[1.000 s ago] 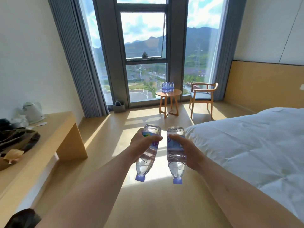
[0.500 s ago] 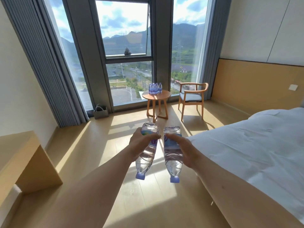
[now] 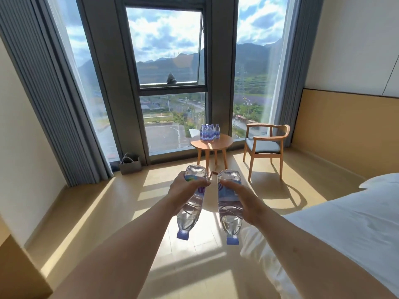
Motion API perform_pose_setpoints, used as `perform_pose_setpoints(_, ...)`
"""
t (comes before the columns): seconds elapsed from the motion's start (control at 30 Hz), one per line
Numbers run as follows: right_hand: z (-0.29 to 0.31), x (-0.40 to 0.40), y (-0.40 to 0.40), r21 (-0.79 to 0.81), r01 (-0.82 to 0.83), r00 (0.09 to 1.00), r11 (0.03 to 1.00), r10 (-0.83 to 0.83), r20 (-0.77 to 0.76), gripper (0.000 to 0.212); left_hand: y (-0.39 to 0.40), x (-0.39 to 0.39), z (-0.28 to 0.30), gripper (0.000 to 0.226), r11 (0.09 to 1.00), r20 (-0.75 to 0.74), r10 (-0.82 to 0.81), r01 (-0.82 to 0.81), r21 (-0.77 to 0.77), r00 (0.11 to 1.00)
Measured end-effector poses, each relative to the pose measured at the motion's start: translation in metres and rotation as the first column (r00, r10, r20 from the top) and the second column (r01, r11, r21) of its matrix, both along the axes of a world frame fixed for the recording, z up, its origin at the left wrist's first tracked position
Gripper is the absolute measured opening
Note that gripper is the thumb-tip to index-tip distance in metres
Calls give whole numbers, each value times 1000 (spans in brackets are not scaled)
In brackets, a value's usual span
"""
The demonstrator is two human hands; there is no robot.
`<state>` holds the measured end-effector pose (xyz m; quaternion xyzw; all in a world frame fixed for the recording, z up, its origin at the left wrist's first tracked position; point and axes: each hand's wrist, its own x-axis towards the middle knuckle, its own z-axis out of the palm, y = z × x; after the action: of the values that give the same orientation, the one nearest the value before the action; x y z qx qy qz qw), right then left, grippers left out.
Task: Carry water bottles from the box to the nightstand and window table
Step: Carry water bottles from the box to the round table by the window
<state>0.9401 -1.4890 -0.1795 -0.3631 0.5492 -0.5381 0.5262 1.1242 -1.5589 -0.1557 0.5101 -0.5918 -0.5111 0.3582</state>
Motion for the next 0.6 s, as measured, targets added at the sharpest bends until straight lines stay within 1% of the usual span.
perform_pose_setpoints(0.07, 11, -14, -44, -8, -9, 1000, 1000, 10, 11, 76, -43, -15, 8, 65, 1000, -15, 12, -12, 5, 1000)
perform_pose_setpoints(0.17, 16, -28, -101, 10, -21, 999, 1000, 21, 34, 75, -100, -33, 8, 66, 1000, -4, 10, -10, 17, 1000)
perform_pose_setpoints(0.23, 12, -37, -137, 23, -20, 999, 1000, 19, 46, 71, -136, -44, 1, 64, 999, -7, 8, -8, 38, 1000)
perform_pose_setpoints(0.33, -2, -51, -192, 51, -6, 998, 999, 3, 55, 60, -192, -58, -15, 57, 998, -19, -4, 6, 65, 1000)
perform_pose_setpoints(0.47, -27, -64, -274, 87, 35, 999, 996, -38, 35, 58, -275, -75, -39, 73, 996, -1, -47, 47, 79, 999)
perform_pose_setpoints(0.6, -37, -73, -368, 127, 81, 996, 989, -85, 25, 57, -375, -88, -49, 72, 992, -12, -101, 101, 77, 995)
